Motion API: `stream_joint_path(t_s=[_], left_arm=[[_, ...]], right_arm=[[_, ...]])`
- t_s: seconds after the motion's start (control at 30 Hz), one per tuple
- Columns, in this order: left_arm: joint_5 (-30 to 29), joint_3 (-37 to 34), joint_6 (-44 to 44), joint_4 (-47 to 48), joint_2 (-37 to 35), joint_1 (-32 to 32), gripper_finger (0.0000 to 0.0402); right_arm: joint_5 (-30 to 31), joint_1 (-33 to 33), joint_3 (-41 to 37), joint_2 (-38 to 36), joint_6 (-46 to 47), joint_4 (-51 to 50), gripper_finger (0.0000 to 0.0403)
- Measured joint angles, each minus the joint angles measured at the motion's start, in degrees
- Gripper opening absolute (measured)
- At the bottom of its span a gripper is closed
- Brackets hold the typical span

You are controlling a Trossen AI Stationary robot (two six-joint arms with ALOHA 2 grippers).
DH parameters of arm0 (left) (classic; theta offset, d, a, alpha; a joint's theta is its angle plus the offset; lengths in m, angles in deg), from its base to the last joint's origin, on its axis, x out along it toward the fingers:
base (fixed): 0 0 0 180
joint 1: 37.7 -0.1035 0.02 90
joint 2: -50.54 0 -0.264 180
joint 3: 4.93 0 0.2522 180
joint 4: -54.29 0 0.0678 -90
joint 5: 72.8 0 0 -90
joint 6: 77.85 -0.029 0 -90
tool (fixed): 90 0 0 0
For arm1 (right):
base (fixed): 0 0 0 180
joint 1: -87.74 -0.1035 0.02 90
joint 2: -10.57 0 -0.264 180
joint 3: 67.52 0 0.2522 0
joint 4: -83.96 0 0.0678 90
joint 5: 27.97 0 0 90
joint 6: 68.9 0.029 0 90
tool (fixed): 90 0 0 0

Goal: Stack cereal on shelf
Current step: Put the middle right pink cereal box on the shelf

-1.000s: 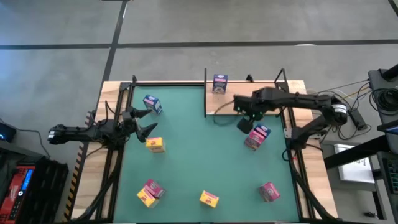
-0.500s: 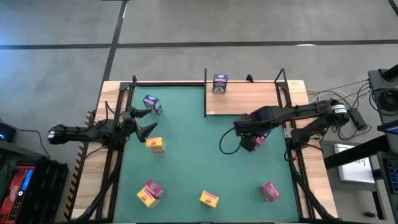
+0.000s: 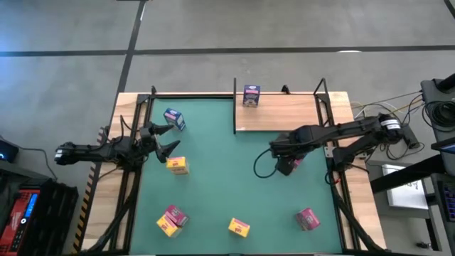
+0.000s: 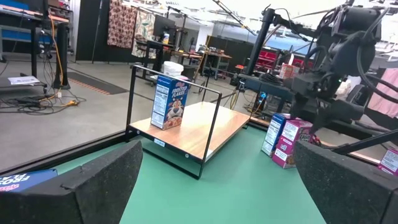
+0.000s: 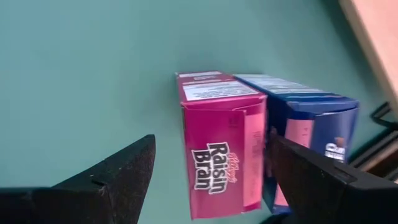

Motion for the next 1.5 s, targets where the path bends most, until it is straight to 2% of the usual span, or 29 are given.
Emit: stream_joint_path(t_s=[0.47,0.77,1.2,1.5], left_arm=[[-0.01,0.01,0.00,0.00,-0.01,0.01,0.0400],[-0.01,-0.01,-0.02,0.00,0.01,0.01,0.0400],[-0.01,-0.01,0.00,0.00,-0.01,0.00,0.0400],[0.01,-0.01,-0.02,0.00,-0.01,-0.01,0.0400]], right_arm=[[-1.86,0.00,-8.66,-2.65,0.20,6.80,0.0281],[-1.84,0.00,-10.23,-2.65,-0.80,8.67,0.0237],[-1.86,0.00,-10.23,-2.65,-4.95,13.06,0.0145],[-1.61,0.02,-8.23,-2.59,-10.13,14.44,0.0137]])
